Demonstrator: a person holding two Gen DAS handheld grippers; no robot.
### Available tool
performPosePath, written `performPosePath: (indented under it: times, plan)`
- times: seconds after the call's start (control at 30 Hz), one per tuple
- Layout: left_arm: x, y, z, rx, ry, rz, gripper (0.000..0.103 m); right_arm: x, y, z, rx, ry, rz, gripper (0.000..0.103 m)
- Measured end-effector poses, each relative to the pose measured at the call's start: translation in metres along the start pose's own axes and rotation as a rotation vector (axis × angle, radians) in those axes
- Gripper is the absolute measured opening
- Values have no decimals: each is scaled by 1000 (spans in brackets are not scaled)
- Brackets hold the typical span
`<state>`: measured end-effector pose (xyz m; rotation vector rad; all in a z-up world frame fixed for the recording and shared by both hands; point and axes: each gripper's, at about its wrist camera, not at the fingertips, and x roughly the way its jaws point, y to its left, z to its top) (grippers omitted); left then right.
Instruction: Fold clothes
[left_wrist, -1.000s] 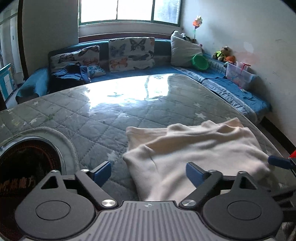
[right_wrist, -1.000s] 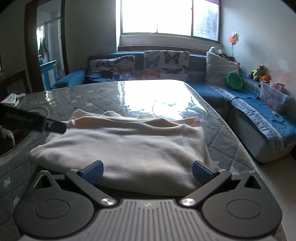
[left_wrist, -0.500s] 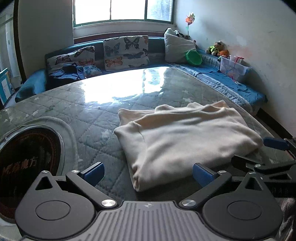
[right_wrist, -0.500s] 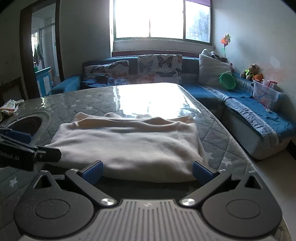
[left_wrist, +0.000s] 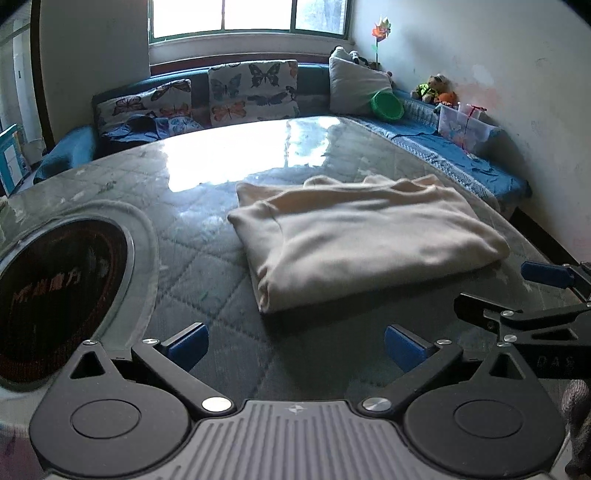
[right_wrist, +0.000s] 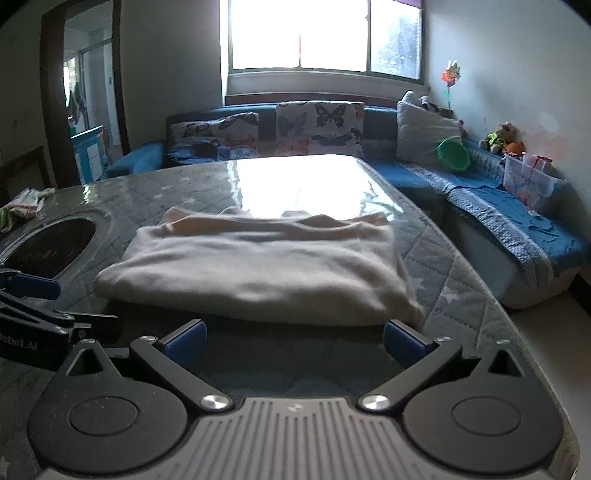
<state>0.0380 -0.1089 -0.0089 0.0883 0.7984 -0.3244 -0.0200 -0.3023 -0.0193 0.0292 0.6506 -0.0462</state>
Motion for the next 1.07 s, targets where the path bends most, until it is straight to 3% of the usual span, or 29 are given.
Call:
performPosePath:
  times: [0.63,1.07]
  plan:
    - [-13,5,-32,-29,48,5,103,-18,19,-24,15,38,-3,103]
    - [-22,4,-40,-34,40,1,103,-28,23,-29,28,36,-15,103]
